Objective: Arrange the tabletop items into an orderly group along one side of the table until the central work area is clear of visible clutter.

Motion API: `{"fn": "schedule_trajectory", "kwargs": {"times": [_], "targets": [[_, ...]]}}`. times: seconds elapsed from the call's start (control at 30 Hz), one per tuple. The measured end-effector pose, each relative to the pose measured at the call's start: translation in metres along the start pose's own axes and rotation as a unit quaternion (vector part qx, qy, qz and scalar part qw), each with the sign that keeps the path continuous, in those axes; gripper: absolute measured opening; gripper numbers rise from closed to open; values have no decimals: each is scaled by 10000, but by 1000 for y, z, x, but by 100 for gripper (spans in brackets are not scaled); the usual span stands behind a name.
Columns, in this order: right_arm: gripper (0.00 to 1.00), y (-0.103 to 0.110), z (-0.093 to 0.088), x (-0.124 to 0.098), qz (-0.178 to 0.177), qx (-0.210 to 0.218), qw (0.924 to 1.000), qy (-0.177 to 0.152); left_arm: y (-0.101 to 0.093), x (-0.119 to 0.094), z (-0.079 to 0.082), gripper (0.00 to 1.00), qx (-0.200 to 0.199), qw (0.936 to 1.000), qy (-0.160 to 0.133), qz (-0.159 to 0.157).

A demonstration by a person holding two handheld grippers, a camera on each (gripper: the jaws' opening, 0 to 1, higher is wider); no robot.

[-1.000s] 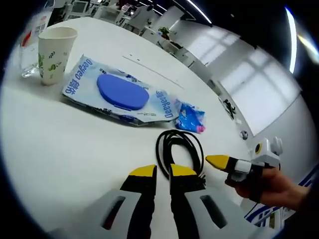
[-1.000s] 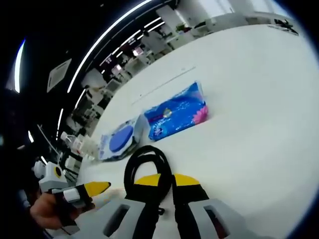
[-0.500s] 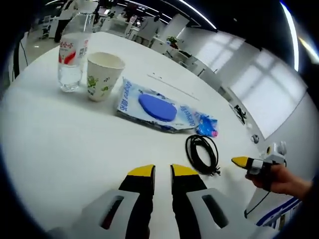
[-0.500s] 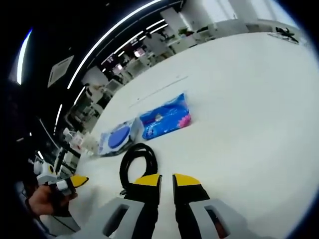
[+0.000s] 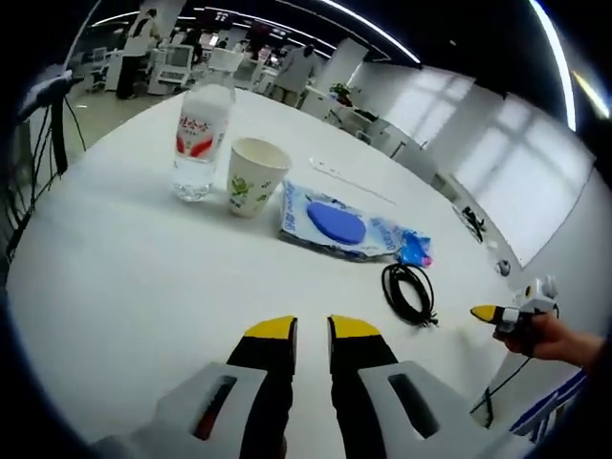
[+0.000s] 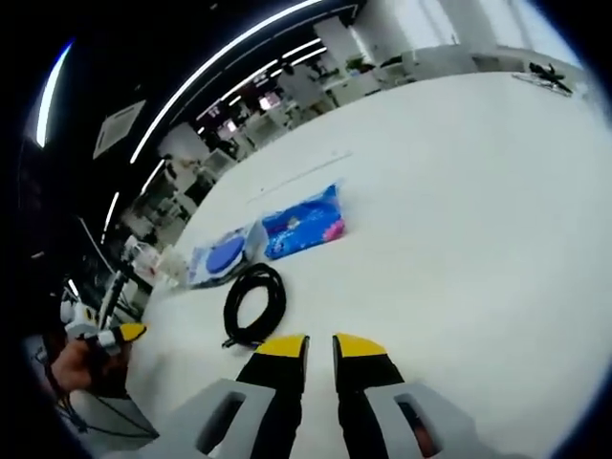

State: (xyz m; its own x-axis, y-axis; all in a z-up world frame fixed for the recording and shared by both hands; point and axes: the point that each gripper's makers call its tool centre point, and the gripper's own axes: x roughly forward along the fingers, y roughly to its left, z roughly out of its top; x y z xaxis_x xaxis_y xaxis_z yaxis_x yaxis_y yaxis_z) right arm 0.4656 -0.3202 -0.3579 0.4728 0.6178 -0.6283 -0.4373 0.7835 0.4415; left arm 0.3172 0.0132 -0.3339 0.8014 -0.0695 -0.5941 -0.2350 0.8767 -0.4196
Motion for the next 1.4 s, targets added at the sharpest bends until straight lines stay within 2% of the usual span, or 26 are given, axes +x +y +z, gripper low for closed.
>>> {"fn": "schedule_trajectory", "kwargs": {"times": [0.1, 0.2, 0.27, 0.37, 0.43, 0.47, 0.53, 0.6, 0.63, 0.67, 0.73, 0.8, 0.93, 1.03, 1.13, 1.17, 1.27, 1.33, 1.4], "targets": [[12, 2, 9, -10, 78, -478, 9988, 13, 11, -12, 8, 13, 269, 9996, -14, 95], [13, -5, 14, -12, 107, -637, 9979, 7, 22, -22, 18, 15, 424, 9990, -53, 103], [14, -1, 16, -20, 84, -770, 9970, 17, 24, -26, 22, 15, 552, 9984, -67, 118], [20, 9, 21, -30, 206, -1162, 9930, -43, 34, -38, 29, 16, 1300, 9912, 110, 228], [25, 23, 18, -36, 282, -1489, 9884, 49, 38, -39, 32, 19, 1326, 9910, 104, 145], [27, 28, 16, -38, 296, -1788, 9833, 147, 36, -41, 37, 22, 1347, 9908, 105, 96], [31, 23, 13, -33, 344, -2062, 9776, 261, 34, -48, 44, 27, 1490, 9888, 110, 55], [33, 30, 14, -35, 383, -2042, 9778, 256, 42, -53, 47, 27, 1792, 9834, 233, 186], [34, 29, 16, -35, 391, -2081, 9770, 239, 50, -56, 50, 27, 2021, 9787, 255, 245], [35, 30, 19, -34, 407, -2141, 9757, 223, 46, -59, 54, 29, 2020, 9790, 238, 155], [39, 47, 21, -42, 457, -2306, 9718, 209, 49, -61, 58, 35, 2020, 9791, 231, 58], [44, 45, 25, -41, 506, -2453, 9678, 233, 47, -64, 62, 41, 2062, 9783, 208, -16], [48, 53, 18, -34, 516, -3270, 9425, 464, 37, -70, 71, 48, 1910, 9814, 46, -204], [54, 62, 17, -37, 630, -3188, 9447, 438, 38, -70, 69, 54, 1937, 9807, 15, -260], [59, 66, 16, -32, 673, -3425, 9358, 489, 33, -72, 64, 58, 1914, 9809, 3, -337], [60, 64, 16, -30, 687, -3436, 9353, 497, 33, -71, 63, 59, 1964, 9799, 15, -343], [61, 73, 17, -34, 753, -3400, 9362, 481, 34, -71, 61, 61, 1966, 9798, -11, -361], [62, 66, 18, -27, 759, -3364, 9374, 475, 35, -71, 61, 62, 1933, 9805, -34, -361], [62, 75, 18, -34, 768, -3355, 9377, 480, 35, -72, 59, 62, 1930, 9806, -41, -348]]}}
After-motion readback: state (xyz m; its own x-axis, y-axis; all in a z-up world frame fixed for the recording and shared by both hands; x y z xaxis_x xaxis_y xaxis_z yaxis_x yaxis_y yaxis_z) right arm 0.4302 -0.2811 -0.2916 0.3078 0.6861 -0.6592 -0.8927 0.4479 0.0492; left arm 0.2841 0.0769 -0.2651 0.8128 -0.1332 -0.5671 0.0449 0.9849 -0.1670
